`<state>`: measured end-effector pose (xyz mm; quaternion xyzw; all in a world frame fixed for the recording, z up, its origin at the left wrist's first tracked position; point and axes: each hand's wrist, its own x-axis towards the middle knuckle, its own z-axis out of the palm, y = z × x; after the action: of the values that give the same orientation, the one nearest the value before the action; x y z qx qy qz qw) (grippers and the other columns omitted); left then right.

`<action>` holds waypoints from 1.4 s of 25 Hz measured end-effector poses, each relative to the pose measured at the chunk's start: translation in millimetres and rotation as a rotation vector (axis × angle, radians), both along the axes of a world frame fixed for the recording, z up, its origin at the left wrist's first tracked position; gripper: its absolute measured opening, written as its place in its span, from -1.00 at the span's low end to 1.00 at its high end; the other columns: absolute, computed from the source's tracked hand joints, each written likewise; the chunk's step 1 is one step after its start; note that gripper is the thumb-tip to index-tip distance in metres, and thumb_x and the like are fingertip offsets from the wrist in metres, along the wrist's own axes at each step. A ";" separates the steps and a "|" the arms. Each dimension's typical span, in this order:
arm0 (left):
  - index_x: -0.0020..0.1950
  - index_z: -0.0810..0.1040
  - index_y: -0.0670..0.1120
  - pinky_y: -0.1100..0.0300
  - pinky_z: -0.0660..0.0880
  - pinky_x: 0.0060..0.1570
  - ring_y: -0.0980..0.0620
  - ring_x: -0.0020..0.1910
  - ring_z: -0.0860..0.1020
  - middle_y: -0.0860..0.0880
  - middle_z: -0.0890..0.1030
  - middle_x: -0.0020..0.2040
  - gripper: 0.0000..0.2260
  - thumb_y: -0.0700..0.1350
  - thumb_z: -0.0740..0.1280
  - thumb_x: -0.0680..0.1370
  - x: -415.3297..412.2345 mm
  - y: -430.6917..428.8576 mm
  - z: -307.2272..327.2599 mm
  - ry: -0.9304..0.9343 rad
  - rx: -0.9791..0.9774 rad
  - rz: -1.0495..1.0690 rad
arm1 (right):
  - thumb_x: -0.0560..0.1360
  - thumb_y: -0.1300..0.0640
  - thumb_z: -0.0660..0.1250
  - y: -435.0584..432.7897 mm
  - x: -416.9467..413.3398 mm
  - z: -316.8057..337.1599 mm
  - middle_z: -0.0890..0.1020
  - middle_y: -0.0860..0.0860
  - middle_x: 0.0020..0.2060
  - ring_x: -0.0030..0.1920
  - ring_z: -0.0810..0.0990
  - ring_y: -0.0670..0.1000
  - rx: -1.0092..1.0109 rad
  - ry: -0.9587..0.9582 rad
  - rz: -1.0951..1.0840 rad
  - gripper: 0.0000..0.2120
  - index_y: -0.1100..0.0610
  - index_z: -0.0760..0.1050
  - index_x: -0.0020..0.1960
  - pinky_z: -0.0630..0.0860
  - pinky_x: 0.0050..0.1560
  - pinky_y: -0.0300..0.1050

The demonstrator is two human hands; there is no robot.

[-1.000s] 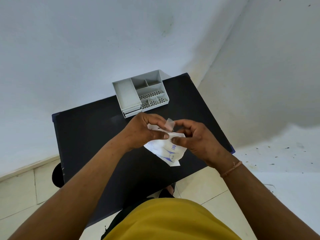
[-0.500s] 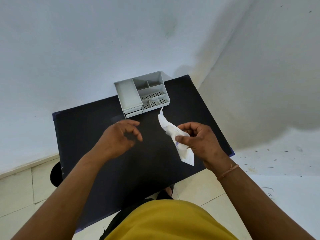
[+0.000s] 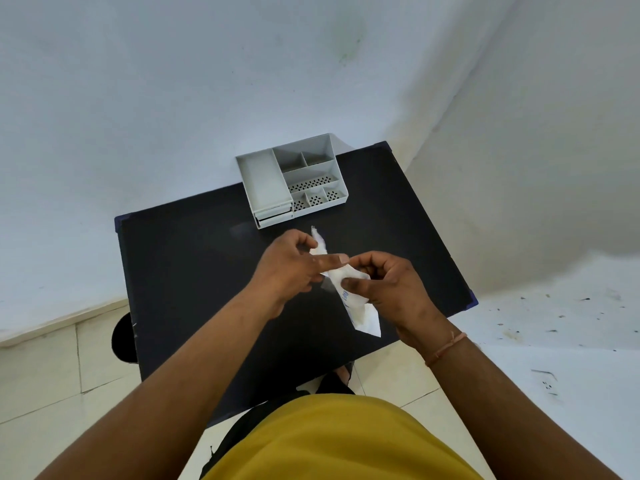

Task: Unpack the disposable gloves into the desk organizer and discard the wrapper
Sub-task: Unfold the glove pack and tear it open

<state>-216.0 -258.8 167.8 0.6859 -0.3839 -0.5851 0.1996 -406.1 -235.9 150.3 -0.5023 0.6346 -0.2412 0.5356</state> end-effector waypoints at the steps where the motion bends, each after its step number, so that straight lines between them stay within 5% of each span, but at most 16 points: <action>1: 0.20 0.55 0.01 0.01 0.72 -0.02 -0.06 -0.05 0.75 -0.06 0.71 0.10 -0.55 0.14 0.62 0.44 2.3 2.6 -1.0 -0.022 -0.040 0.026 | 0.46 0.14 0.55 1.2 -0.8 0.4 0.69 -0.10 -0.03 0.01 0.69 0.00 0.022 -0.029 -0.008 -0.78 -0.13 0.59 -0.05 0.65 0.01 -0.15; 5: 0.23 0.55 0.01 -0.01 0.69 0.05 -0.08 0.01 0.75 -0.08 0.71 0.16 -0.56 0.11 0.60 0.47 9.0 4.7 -1.9 0.029 -0.029 0.004 | 0.48 0.15 0.52 3.2 -4.7 4.5 0.70 -0.09 -0.01 0.01 0.70 0.01 0.075 -0.085 0.024 -0.80 -0.10 0.60 -0.01 0.67 -0.14 -0.26; 10: 0.24 0.54 0.05 -0.11 0.70 0.17 -0.17 0.13 0.73 -0.15 0.67 0.24 -0.57 -0.22 0.61 0.48 9.1 0.8 -6.6 0.149 0.037 -0.084 | 0.52 0.12 0.48 2.4 -3.9 10.0 0.71 -0.04 -0.01 0.03 0.71 0.05 0.111 -0.109 0.077 -0.89 -0.07 0.62 -0.01 0.69 -0.09 -0.18; 16: 0.35 0.54 -0.05 -0.11 0.63 0.27 0.03 -0.10 0.76 -0.01 0.72 -0.23 -0.53 -0.37 0.52 0.51 23.8 5.3 -16.0 0.331 -0.017 -0.105 | 0.60 0.06 0.38 -5.3 -0.7 5.2 0.70 0.08 -0.07 -0.02 0.71 0.12 0.190 -0.060 -0.073 -0.90 0.03 0.65 -0.05 0.69 -0.13 -0.13; 21: 0.35 0.55 -0.08 -0.20 0.56 0.39 -0.03 -0.10 0.71 -0.06 0.65 -0.22 -0.53 -0.40 0.51 0.51 32.6 7.0 -23.6 0.479 -0.067 -0.039 | 0.58 0.06 0.40 -14.0 8.4 5.2 0.69 -0.02 -0.03 0.02 0.70 0.02 0.094 0.004 0.040 -0.97 -0.03 0.59 0.01 0.69 -0.03 -0.07; 26: 0.34 0.55 -0.09 -0.11 0.65 0.27 -0.05 -0.07 0.73 -0.07 0.69 -0.18 -0.57 -0.41 0.45 0.54 37.1 3.7 -22.1 0.523 -0.101 -0.042 | 0.48 0.16 0.53 -20.3 20.0 10.9 0.75 -0.04 -0.06 -0.05 0.75 -0.01 0.046 0.058 0.257 -0.68 -0.01 0.59 0.20 0.71 0.02 -0.03; 31: 0.33 0.57 -0.10 -0.03 0.66 0.25 -0.03 -0.04 0.72 -0.06 0.68 -0.17 -0.56 -0.33 0.50 0.48 49.2 2.7 -25.5 0.625 -0.060 -0.102 | 0.50 0.24 0.50 -24.2 14.5 13.2 0.74 0.01 -0.06 -0.05 0.75 0.03 0.073 -0.006 0.184 -0.80 0.03 0.62 0.08 0.73 -0.04 -0.03; 35: 0.34 0.58 -0.12 -0.18 0.57 0.40 -0.15 0.08 0.68 -0.13 0.66 -0.11 -0.56 -0.33 0.51 0.48 60.6 1.3 -32.6 0.656 -0.001 -0.152 | 0.55 0.15 0.42 -22.9 7.9 13.3 0.64 -0.06 -0.07 -0.05 0.67 -0.03 -0.137 0.247 0.160 -0.87 -0.06 0.53 -0.01 0.66 -0.02 -0.18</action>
<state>-155.4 -257.5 135.2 0.4304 -0.3494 -0.7876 0.2688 -398.2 -258.8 163.6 -0.6122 0.6358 -0.1769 0.4356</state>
